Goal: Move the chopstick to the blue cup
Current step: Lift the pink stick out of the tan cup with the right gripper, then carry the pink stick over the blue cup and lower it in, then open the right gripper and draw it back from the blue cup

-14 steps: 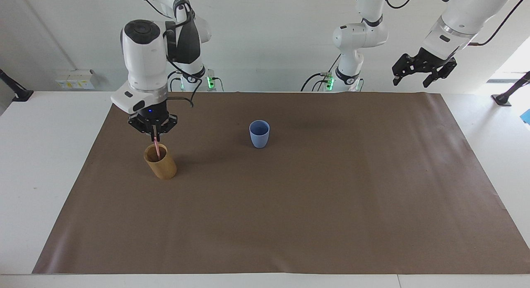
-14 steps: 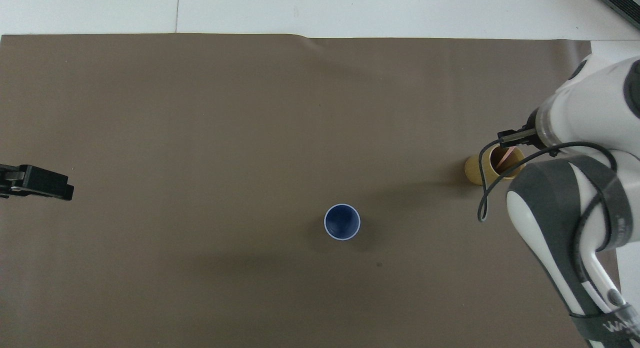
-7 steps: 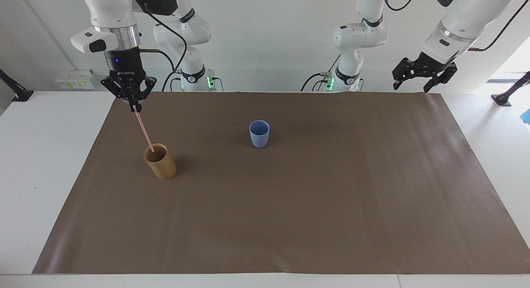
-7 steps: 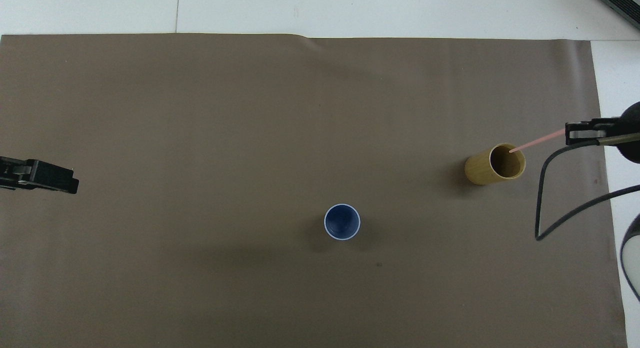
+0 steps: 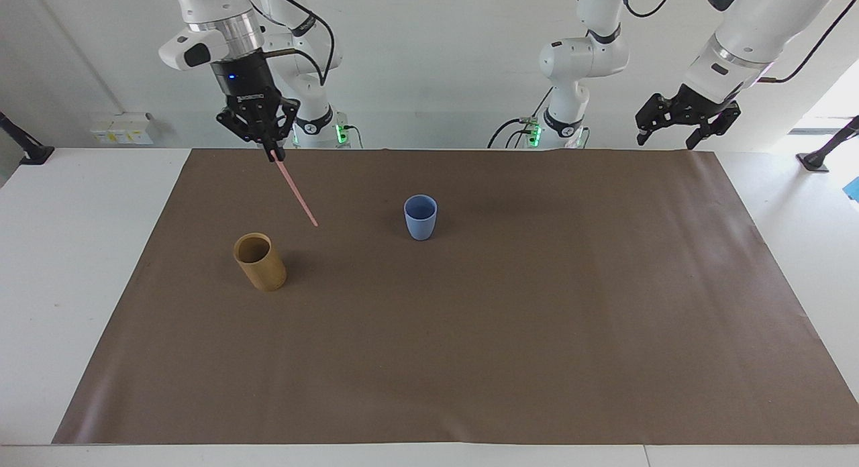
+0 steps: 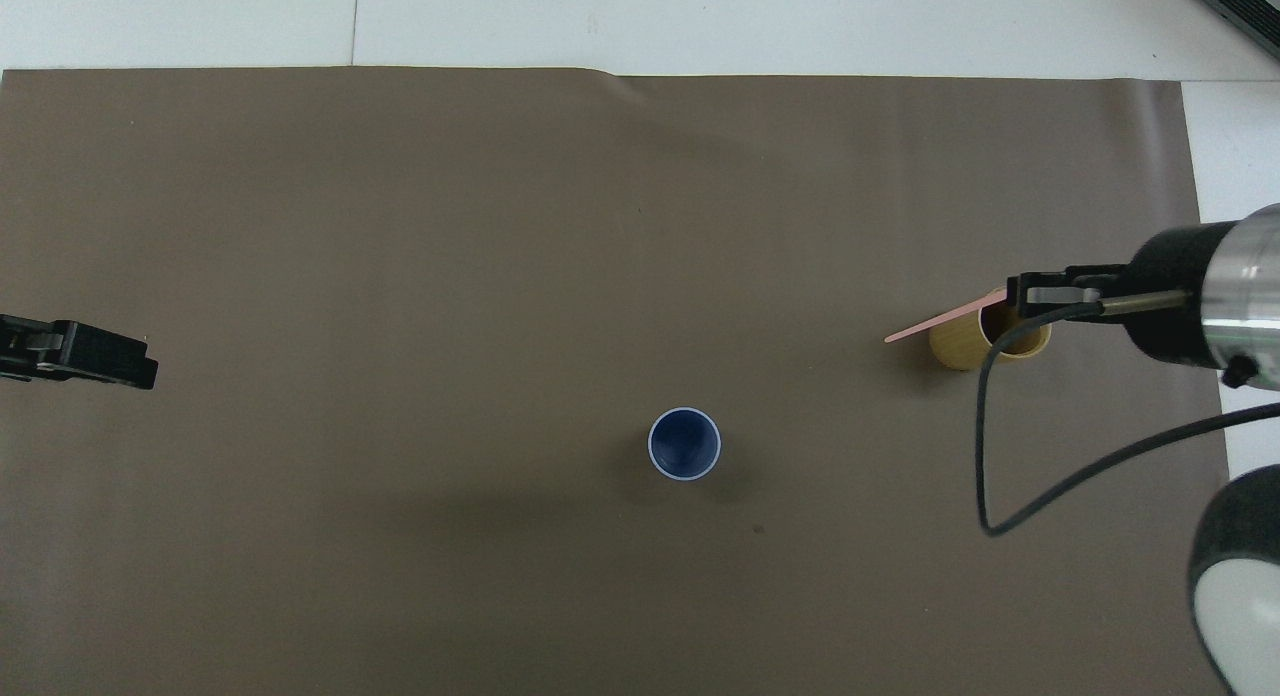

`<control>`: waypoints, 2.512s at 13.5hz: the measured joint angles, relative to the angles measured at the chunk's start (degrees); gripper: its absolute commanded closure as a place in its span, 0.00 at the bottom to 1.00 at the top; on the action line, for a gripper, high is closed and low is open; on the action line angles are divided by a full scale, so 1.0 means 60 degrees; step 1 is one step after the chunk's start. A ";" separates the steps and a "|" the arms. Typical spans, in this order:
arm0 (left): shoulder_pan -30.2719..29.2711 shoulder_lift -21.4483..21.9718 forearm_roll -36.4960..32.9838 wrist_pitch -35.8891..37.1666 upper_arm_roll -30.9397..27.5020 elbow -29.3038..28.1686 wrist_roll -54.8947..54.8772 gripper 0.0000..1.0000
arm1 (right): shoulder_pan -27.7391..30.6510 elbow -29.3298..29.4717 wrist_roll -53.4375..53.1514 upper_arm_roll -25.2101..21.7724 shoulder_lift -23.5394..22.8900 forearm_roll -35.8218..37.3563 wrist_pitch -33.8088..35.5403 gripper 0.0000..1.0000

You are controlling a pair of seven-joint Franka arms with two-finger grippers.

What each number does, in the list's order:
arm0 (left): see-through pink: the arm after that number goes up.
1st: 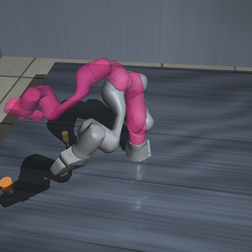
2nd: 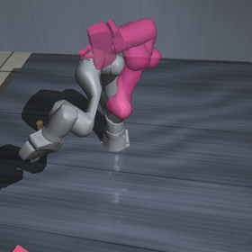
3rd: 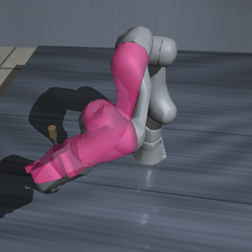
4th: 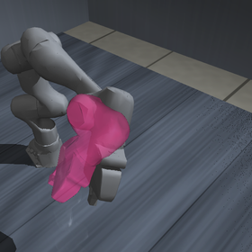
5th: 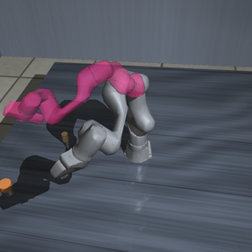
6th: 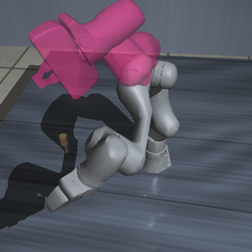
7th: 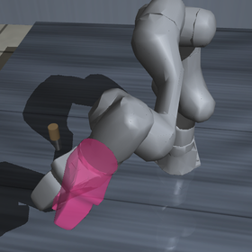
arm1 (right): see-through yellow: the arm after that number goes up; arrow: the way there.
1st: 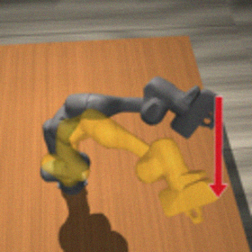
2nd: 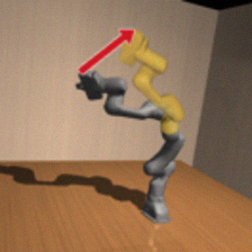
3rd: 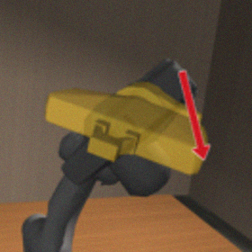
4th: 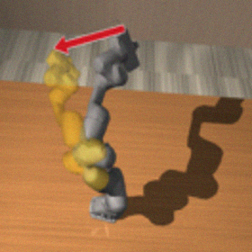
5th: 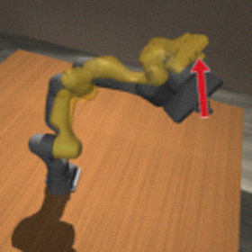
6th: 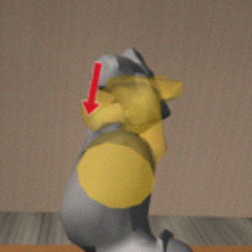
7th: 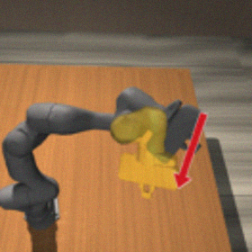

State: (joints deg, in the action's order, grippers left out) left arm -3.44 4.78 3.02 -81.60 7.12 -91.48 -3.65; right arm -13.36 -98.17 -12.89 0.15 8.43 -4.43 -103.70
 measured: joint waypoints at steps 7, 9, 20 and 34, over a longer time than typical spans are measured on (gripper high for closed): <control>0.0000 0.0001 0.0000 0.0000 0.0002 -0.0005 0.0000 0.00 | -0.1634 -0.0444 -0.1846 0.0304 -0.0021 0.0000 -0.0517 1.00; 0.0000 0.0001 0.0000 0.0008 0.0002 -0.0007 0.0000 0.00 | -0.1859 -0.0711 -0.1956 0.0297 -0.0027 0.0000 -0.0602 1.00; 0.0000 0.0016 0.0000 0.0022 0.0003 -0.0034 0.0000 0.00 | -0.2942 -0.2368 -0.2432 0.0303 -0.0518 0.0004 -0.2469 1.00; 0.0000 0.0036 0.0000 0.0022 0.0003 -0.0047 0.0000 0.00 | -0.2134 -0.1945 -0.2519 0.0087 -0.0547 0.0267 -0.2160 0.00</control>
State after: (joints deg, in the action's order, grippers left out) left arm -3.44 4.99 3.02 -81.47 7.13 -91.76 -3.65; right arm -26.16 -109.84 -28.00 0.68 5.15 -2.82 -116.66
